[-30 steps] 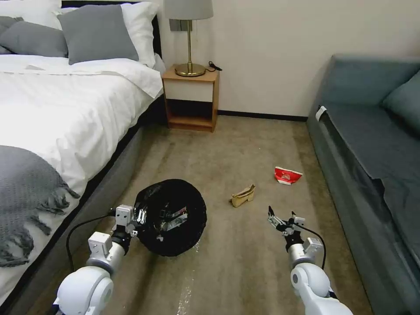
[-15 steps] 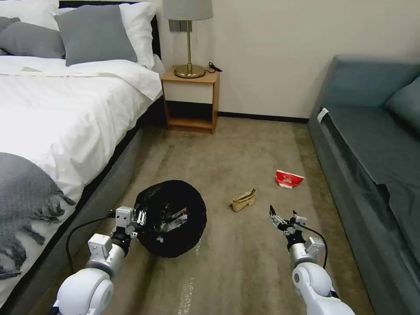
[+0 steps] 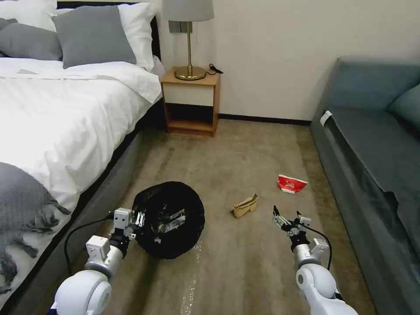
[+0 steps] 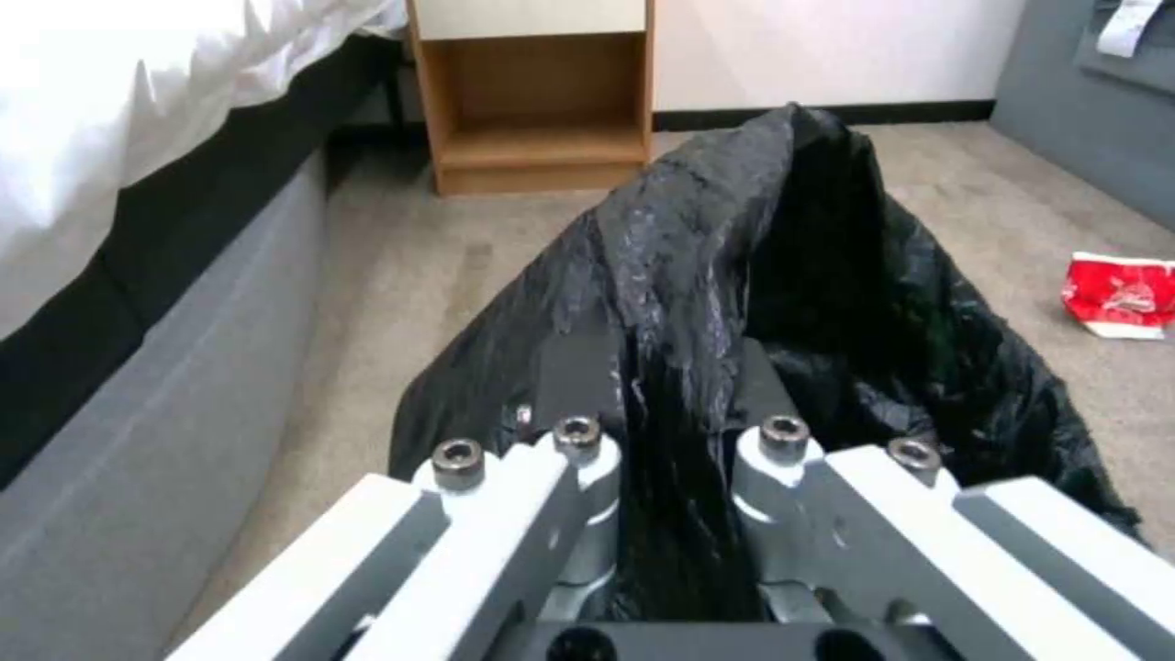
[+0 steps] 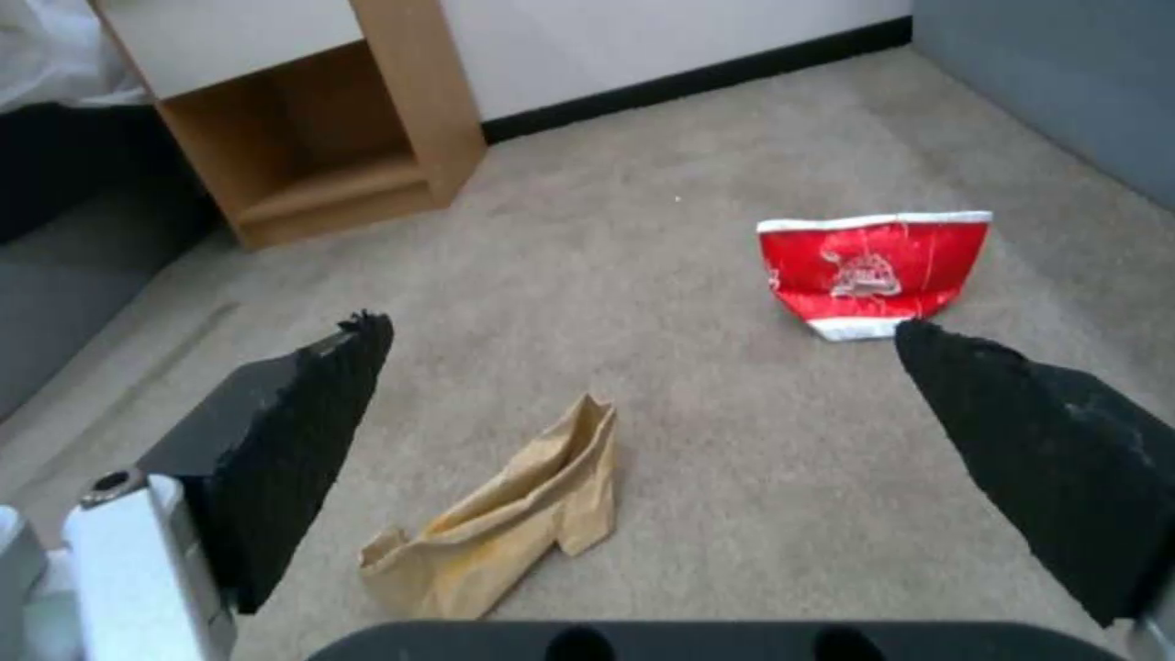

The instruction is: Pick up the trash bin, then pick up the garbage on the floor and place it into the trash bin.

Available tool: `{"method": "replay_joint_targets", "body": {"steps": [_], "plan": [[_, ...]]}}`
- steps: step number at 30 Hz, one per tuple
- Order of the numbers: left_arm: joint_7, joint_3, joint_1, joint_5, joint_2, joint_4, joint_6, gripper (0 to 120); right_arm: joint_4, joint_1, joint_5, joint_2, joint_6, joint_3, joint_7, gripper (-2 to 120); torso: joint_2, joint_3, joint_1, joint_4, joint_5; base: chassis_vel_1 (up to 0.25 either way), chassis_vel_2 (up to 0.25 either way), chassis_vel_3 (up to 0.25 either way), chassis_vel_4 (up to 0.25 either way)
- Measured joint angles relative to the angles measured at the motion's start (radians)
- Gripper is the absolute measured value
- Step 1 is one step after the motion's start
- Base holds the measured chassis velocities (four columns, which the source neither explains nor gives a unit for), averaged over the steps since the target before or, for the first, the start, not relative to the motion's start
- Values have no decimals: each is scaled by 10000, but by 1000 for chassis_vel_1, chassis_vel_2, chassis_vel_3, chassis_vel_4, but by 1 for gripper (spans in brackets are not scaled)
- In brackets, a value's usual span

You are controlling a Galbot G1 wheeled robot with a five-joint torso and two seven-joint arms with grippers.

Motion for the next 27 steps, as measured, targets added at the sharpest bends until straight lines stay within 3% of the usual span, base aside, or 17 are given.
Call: {"method": "replay_joint_targets", "body": {"steps": [27], "plan": [[48,68,81,10,-9,16,-80,7,63,-200,-72,62,11,89,-21,100,0,0,-1,-1,1,-80,84,78,-78]]}}
